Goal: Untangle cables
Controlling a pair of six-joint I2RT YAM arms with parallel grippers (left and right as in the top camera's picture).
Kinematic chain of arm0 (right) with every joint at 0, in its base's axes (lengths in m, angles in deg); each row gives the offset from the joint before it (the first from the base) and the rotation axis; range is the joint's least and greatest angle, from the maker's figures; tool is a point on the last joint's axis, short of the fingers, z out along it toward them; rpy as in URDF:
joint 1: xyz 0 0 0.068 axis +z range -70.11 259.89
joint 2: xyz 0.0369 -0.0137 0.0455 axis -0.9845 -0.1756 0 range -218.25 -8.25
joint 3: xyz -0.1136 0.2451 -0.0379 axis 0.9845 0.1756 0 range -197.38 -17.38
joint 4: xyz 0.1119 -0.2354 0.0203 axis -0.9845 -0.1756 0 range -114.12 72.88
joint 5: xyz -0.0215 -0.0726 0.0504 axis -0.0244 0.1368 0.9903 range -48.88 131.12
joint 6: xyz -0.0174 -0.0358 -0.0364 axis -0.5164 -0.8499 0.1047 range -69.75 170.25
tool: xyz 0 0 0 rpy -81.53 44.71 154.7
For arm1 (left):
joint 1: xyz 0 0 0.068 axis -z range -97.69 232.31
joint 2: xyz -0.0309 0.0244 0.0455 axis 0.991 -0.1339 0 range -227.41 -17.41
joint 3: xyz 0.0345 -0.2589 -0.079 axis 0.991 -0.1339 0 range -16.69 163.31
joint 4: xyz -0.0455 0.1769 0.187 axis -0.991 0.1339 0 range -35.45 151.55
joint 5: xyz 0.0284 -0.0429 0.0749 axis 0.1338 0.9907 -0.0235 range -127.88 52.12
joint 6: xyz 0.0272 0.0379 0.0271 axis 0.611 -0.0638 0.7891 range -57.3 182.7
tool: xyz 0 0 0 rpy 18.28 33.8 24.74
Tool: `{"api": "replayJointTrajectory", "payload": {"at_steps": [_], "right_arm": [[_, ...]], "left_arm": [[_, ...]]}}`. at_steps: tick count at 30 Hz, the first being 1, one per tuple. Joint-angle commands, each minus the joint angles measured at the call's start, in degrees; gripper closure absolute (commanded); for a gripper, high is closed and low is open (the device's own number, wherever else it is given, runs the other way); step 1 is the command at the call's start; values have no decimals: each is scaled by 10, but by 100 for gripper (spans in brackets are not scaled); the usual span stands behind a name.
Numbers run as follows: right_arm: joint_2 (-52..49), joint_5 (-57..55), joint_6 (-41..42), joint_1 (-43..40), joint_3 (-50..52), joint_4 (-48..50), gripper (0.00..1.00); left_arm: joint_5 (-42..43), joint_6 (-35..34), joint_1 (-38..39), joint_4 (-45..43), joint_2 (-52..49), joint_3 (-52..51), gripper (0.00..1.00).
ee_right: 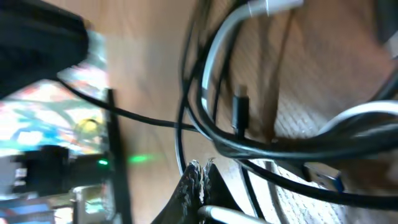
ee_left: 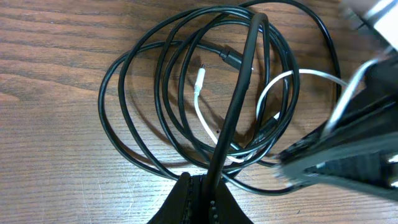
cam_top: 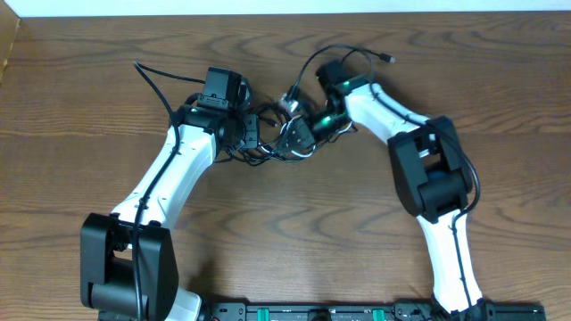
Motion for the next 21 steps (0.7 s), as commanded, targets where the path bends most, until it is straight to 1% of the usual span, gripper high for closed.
{"api": "replayJointTrajectory", "payload": {"at_steps": [1, 5, 9, 12, 17, 19, 21], "right_arm": [[-3, 137, 2, -28, -5, 7, 99], [7, 215, 2, -50, -5, 6, 99], [40, 250, 6, -66, -5, 6, 99], [83, 241, 31, -76, -5, 7, 98], [183, 165, 87, -100, -5, 18, 99], [223, 156, 121, -112, -5, 40, 99], [256, 153, 174, -127, -5, 75, 99]], "left_arm": [[-1, -7, -4, 2, 3, 0, 93], [-2, -7, -4, 2, 3, 0, 93], [-2, -7, -4, 2, 3, 0, 93], [-2, -7, -4, 2, 3, 0, 93], [-3, -7, -4, 6, 3, 0, 93], [-3, -7, -4, 8, 3, 0, 93], [-3, -7, -4, 8, 3, 0, 93]]}}
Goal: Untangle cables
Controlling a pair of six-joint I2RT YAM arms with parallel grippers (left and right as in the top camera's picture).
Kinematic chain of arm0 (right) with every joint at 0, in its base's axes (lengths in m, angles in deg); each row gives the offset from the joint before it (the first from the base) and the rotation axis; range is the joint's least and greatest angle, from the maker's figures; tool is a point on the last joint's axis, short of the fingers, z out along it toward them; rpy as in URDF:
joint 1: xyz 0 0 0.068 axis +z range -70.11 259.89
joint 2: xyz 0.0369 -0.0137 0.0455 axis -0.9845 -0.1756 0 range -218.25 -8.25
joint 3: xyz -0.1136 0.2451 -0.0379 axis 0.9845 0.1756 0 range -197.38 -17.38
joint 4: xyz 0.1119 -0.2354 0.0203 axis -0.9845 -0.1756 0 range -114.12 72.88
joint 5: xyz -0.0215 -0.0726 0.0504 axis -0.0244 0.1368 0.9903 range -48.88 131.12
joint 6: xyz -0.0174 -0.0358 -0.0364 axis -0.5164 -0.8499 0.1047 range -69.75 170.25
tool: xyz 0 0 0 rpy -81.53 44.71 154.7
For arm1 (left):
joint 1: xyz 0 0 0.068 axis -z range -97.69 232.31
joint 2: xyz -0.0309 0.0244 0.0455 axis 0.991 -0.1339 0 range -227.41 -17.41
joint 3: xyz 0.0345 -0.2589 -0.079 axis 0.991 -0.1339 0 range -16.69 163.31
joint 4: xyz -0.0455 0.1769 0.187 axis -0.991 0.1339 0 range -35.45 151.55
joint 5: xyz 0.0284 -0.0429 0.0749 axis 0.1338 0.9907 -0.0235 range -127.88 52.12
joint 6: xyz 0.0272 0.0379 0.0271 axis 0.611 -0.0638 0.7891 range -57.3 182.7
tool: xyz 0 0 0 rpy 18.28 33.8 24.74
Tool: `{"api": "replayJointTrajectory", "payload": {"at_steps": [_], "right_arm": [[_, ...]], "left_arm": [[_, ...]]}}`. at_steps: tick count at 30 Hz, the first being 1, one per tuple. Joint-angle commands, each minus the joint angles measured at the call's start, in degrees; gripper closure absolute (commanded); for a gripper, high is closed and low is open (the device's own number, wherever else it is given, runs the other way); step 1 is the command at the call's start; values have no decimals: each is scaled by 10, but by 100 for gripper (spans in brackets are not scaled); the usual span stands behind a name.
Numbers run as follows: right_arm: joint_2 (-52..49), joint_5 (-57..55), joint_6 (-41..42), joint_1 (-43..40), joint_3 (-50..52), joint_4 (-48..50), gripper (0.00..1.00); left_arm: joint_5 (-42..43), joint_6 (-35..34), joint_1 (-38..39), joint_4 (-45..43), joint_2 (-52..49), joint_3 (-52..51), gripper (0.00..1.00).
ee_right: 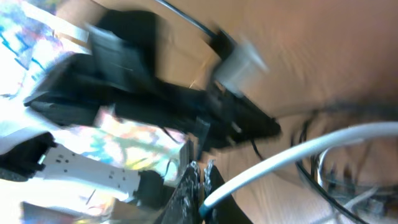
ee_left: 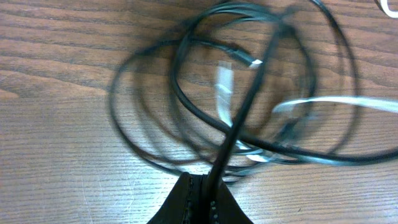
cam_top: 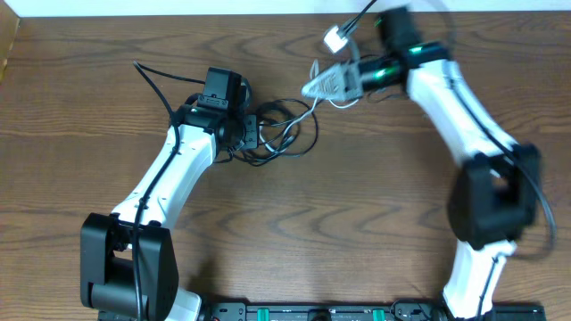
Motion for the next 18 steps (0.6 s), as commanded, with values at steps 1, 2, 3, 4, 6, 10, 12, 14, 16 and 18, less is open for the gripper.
{"api": "replayJointTrajectory", "payload": {"at_steps": [1, 2, 3, 4, 6, 10, 12, 14, 16, 18], "right_arm": [[61, -4, 106, -27, -6, 37, 99], [71, -4, 134, -33, -6, 57, 99], [79, -1, 157, -38, -6, 74, 99], [85, 5, 181, -43, -6, 94, 99], [94, 24, 228, -51, -6, 136, 99], [94, 50, 311, -54, -6, 212, 99], [94, 55, 353, -54, -6, 260, 99], [94, 62, 415, -55, -6, 329, 99], [94, 67, 485, -55, -6, 410, 99], [94, 71, 568, -57, -5, 508, 99]], "left_arm": [[-3, -7, -4, 4, 3, 0, 93], [-3, -7, -4, 4, 3, 0, 93], [-3, -7, -4, 4, 3, 0, 93], [-3, -7, -4, 4, 3, 0, 93], [-3, -7, -4, 4, 3, 0, 93], [-3, -7, -4, 4, 3, 0, 93], [-6, -7, -4, 4, 3, 0, 93], [-18, -7, -4, 6, 3, 0, 93], [-34, -7, -4, 10, 3, 0, 93], [-49, -7, -4, 15, 3, 0, 93]]}}
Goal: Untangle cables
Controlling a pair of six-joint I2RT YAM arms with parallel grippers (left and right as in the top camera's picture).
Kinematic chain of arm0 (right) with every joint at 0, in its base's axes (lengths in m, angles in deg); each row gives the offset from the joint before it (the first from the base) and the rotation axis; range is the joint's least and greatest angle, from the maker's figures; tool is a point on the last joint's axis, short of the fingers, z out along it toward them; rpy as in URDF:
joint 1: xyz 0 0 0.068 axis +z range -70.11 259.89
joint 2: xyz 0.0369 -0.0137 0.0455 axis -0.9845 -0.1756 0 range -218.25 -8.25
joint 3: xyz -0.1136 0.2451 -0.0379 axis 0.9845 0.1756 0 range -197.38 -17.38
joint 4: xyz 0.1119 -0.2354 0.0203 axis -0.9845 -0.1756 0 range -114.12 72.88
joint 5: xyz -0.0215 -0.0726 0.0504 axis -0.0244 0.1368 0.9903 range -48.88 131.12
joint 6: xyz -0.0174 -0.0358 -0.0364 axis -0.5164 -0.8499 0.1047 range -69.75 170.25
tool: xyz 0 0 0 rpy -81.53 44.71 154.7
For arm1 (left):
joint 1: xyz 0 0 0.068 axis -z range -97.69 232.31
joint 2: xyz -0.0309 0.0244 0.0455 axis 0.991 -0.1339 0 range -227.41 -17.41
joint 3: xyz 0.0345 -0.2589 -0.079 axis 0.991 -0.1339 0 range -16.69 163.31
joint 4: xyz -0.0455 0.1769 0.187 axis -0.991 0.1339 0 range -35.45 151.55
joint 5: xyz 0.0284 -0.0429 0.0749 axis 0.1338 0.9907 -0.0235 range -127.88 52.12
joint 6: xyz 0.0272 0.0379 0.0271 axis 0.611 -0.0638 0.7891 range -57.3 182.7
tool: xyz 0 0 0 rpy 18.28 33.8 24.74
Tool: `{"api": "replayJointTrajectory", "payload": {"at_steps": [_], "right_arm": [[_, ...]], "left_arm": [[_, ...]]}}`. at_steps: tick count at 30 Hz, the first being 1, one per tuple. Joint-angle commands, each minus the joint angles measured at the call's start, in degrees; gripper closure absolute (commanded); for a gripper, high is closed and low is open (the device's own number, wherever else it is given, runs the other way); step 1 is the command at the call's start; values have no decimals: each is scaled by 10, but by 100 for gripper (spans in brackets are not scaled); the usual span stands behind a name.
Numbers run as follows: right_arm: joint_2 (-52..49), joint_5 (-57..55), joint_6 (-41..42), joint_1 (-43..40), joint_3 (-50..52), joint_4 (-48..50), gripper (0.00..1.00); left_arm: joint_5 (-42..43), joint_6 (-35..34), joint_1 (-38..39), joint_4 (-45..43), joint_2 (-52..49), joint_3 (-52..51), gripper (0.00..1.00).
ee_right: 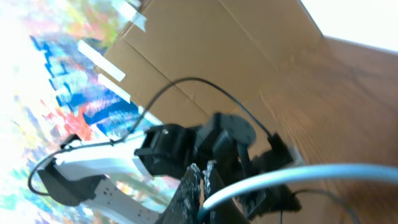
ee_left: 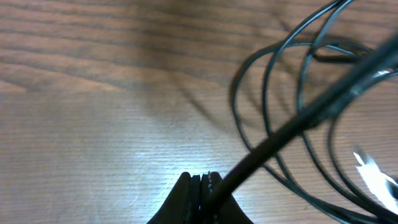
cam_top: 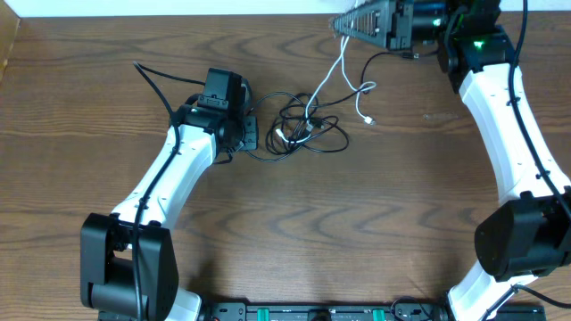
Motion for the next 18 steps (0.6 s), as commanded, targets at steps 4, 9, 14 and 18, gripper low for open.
{"api": "replayJointTrajectory", "payload": {"at_steps": [4, 9, 14, 18], "right_arm": [[0, 21, 339, -23, -5, 266, 99], [0, 23, 461, -79, -5, 389, 99], [-1, 32, 445, -124, -5, 363, 99], [-1, 32, 412, -149, -5, 328, 99]], "left_arm": [[-47, -7, -4, 12, 3, 0, 93], [-47, -7, -14, 16, 3, 0, 93], [-48, -7, -38, 24, 2, 0, 93], [-48, -7, -63, 34, 0, 0, 93]]}}
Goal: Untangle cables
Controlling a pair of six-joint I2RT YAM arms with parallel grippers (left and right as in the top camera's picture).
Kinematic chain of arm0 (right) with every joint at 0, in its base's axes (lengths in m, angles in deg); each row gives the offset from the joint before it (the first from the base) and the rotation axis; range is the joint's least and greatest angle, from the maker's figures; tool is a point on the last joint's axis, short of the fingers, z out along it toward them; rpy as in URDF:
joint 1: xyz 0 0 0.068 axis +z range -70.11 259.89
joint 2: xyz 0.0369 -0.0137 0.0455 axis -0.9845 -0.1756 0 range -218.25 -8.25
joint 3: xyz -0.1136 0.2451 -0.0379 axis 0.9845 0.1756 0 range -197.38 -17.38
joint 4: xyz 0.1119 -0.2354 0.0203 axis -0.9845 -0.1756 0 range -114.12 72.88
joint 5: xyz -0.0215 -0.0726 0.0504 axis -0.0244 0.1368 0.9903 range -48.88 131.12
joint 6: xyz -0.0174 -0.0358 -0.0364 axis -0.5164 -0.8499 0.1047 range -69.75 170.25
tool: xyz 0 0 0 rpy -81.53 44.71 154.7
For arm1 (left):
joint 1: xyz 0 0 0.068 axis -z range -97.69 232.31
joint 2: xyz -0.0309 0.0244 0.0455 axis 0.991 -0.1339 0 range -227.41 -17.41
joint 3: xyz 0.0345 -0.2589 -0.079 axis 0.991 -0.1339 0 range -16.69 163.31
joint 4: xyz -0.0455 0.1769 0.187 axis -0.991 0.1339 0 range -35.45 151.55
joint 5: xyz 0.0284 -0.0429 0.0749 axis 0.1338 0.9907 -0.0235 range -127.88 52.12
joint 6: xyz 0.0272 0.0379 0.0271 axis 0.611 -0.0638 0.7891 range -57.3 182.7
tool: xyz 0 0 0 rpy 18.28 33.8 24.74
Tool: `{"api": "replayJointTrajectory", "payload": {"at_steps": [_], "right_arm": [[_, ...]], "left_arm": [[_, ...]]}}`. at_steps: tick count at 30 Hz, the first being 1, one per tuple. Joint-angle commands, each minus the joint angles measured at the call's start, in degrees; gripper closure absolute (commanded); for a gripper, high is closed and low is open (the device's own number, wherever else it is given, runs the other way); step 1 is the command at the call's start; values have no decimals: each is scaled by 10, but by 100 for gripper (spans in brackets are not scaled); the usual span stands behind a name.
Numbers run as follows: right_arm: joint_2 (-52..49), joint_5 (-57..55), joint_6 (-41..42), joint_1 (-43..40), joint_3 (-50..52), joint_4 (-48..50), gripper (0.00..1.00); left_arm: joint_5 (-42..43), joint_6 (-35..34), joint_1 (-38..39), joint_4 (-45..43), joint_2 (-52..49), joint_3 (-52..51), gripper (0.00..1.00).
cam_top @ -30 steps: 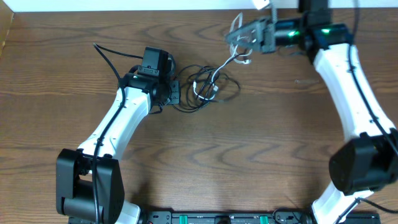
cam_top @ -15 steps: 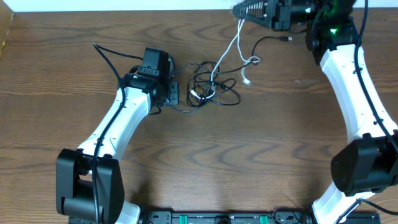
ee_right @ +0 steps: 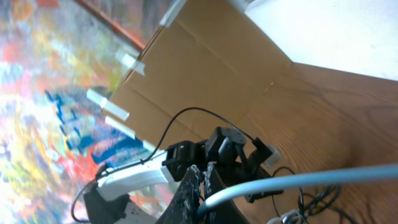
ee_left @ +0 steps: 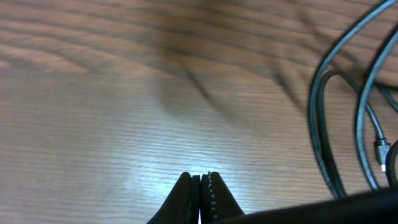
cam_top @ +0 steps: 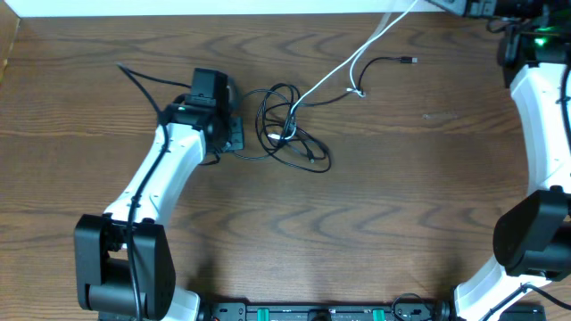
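A tangle of black cable [cam_top: 287, 134] lies on the wooden table [cam_top: 384, 205] left of centre. My left gripper [cam_top: 234, 135] sits at the tangle's left side, shut on a black strand [ee_left: 323, 205] that leaves its jaws [ee_left: 200, 177] to the right. More black loops [ee_left: 323, 130] lie beyond. A white cable [cam_top: 326, 82] runs nearly straight from the tangle up to the far right edge. There my right gripper [ee_right: 202, 169] is raised high, shut on that white cable [ee_right: 298, 180]. In the overhead view it is mostly cut off.
A thin black lead with a small plug [cam_top: 393, 61] lies at the far right of the tangle, with a short white end [cam_top: 357, 92] beside it. The right arm [cam_top: 535, 89] runs down the right side. A cardboard box [ee_right: 205, 74] stands beyond the table.
My right gripper has gone further up and right with the white cable, which is now drawn nearly straight. My left gripper has shifted slightly left, and the black tangle has moved with it.
Both grippers were at the tangle, left shut on a black strand and right shut on the white cable. Then the right gripper was at the far edge with the white cable lifted, then further right with it hanging in loops. Now it is stretched out of the black coil.
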Motion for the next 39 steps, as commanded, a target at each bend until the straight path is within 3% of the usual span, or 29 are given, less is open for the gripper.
{"api": "replayJointTrajectory", "payload": {"at_steps": [1, 10, 15, 19, 21, 26, 30, 31, 32, 34, 37, 39], "right_arm": [[1, -3, -17, -15, -5, -21, 99], [1, -4, -171, -29, -5, -189, 99], [0, -59, -390, -13, -4, -453, 99], [0, -249, -584, 10, -4, -716, 98], [0, -351, -633, 24, -4, -789, 98], [0, -524, -664, 54, -4, -861, 99], [0, -572, -669, 56, -4, -872, 99], [0, -569, -680, 57, -4, -874, 96], [0, -569, -691, 60, -4, -878, 85], [0, -557, -716, 67, -4, -883, 55], [0, -542, -739, 81, -4, -896, 17], [0, -542, -743, 91, -4, -904, 8]], "left_arm": [[-17, -7, -24, 7, -1, 0, 93], [-20, -4, -58, 12, -10, 0, 93], [11, 24, -55, 13, -10, 0, 93], [17, 24, -55, 16, -10, 0, 93], [17, 30, -55, 18, -10, 0, 93], [17, 35, -55, 18, -10, 0, 93], [17, 35, -55, 19, -10, 0, 93], [17, 35, -55, 19, -10, 0, 93], [17, 34, -55, 19, -10, 0, 93], [27, 35, -55, 19, -10, 0, 93], [45, 34, -55, 18, -10, 0, 93], [47, 32, -55, 19, -10, 0, 93]]}}
